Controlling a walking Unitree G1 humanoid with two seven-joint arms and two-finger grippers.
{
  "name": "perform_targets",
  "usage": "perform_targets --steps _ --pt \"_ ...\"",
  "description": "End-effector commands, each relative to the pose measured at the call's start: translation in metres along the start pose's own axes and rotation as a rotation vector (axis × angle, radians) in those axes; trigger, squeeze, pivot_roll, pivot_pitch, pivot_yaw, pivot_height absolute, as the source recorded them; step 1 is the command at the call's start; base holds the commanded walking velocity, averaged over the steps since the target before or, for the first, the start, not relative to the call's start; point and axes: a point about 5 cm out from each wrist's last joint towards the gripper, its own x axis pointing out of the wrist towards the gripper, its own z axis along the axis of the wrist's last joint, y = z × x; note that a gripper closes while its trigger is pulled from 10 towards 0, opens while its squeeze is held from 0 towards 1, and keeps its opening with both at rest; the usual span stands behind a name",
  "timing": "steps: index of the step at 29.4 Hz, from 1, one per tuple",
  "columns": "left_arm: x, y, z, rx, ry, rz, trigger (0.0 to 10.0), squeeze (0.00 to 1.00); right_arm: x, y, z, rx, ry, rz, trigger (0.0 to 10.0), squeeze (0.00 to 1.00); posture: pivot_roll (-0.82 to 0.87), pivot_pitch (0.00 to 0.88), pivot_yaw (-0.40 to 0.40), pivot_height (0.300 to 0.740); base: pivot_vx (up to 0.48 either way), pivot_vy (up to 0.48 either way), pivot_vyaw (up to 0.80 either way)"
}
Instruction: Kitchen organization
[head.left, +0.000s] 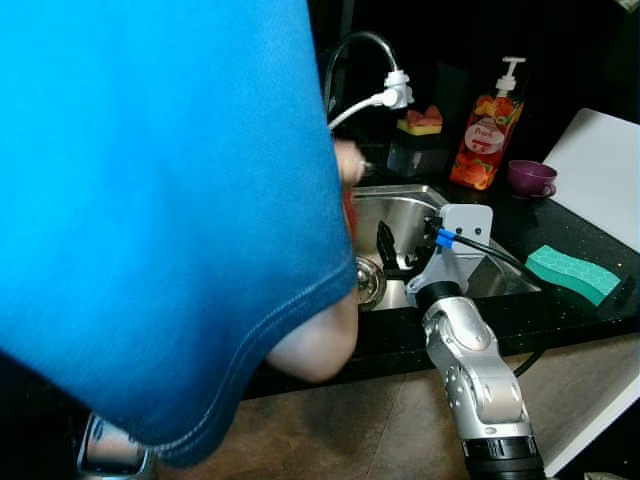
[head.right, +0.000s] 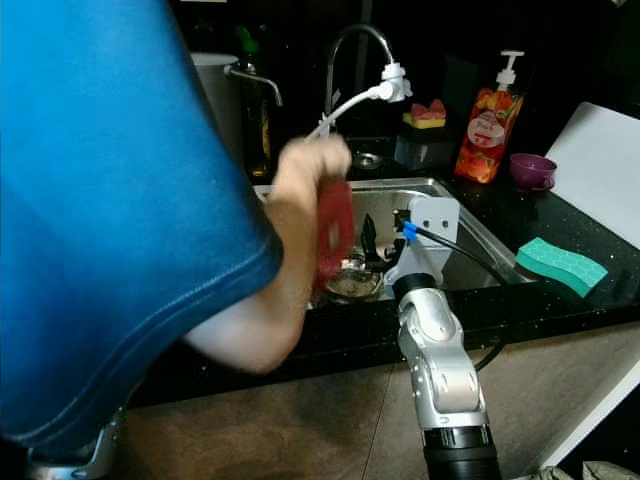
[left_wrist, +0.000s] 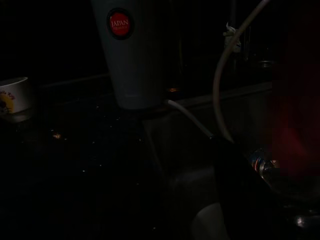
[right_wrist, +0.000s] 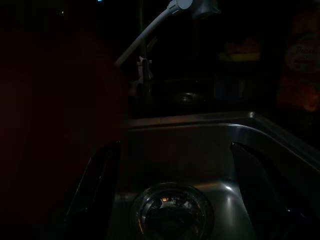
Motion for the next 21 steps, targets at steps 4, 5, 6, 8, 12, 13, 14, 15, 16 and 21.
perform_targets --steps 4,5,6,8,12,13,14,15,16,21 --pt "0.0019 -0.0026 0.0003 -0.001 -0.004 -0.007 10.0 0.00 0.0011 -0.0013 0.0066 -0.005 -0.023 -0.006 10.0 0.00 0.07 0.067 -0.058 0.740 0.000 0.000 0.00" --pt "0.0019 -0.0026 0.0003 -0.001 -0.004 -0.007 10.0 0.00 0.0011 -0.0013 0.0066 -0.005 -0.023 -0.006 10.0 0.00 0.07 0.067 -0.058 0.740 0.000 0.000 0.00" --pt "0.0021 -0.0026 0.0003 -0.001 -0.003 -0.007 10.0 0.00 0.0010 -0.0012 0.0063 -0.004 -0.021 -0.006 10.0 0.00 0.07 0.067 -0.058 0.740 0.000 0.000 0.00" --pt "0.0021 -0.0026 0.0002 -0.001 -0.003 -0.007 10.0 0.00 0.0009 -0.0012 0.0061 -0.004 -0.021 -0.007 10.0 0.00 0.07 0.067 -0.058 0.740 0.000 0.000 0.00" --pt "0.0020 -0.0027 -0.0001 -0.001 0.000 -0.009 10.0 0.00 0.0008 -0.0008 0.0060 -0.003 -0.020 -0.007 10.0 0.00 0.07 0.070 -0.057 0.740 0.000 0.000 0.00" --pt "0.0020 -0.0027 -0.0001 -0.001 0.000 -0.009 10.0 0.00 0.0008 -0.0008 0.0060 -0.003 -0.020 -0.007 10.0 0.00 0.07 0.070 -0.057 0.740 0.000 0.000 0.00" --pt "0.0019 -0.0028 -0.0001 -0.001 0.000 -0.009 10.0 0.00 0.0007 -0.0007 0.0059 -0.003 -0.020 -0.007 10.0 0.00 0.07 0.070 -0.057 0.740 0.000 0.000 0.00" --pt "0.0019 -0.0033 -0.0003 -0.002 0.000 -0.011 10.0 0.00 0.0006 -0.0006 0.0057 -0.003 -0.019 -0.007 10.0 0.00 0.07 0.071 -0.057 0.740 0.000 0.000 0.00" --pt "0.0018 -0.0038 -0.0004 -0.002 0.001 -0.013 10.0 0.00 0.0004 -0.0003 0.0054 -0.002 -0.018 -0.006 10.0 0.00 0.07 0.072 -0.055 0.740 0.000 0.000 0.00" --pt "0.0018 -0.0057 -0.0002 -0.003 0.001 -0.019 10.0 0.00 -0.0001 0.0007 0.0046 0.000 -0.015 -0.005 10.0 0.00 0.07 0.072 -0.054 0.740 0.000 0.000 0.00"
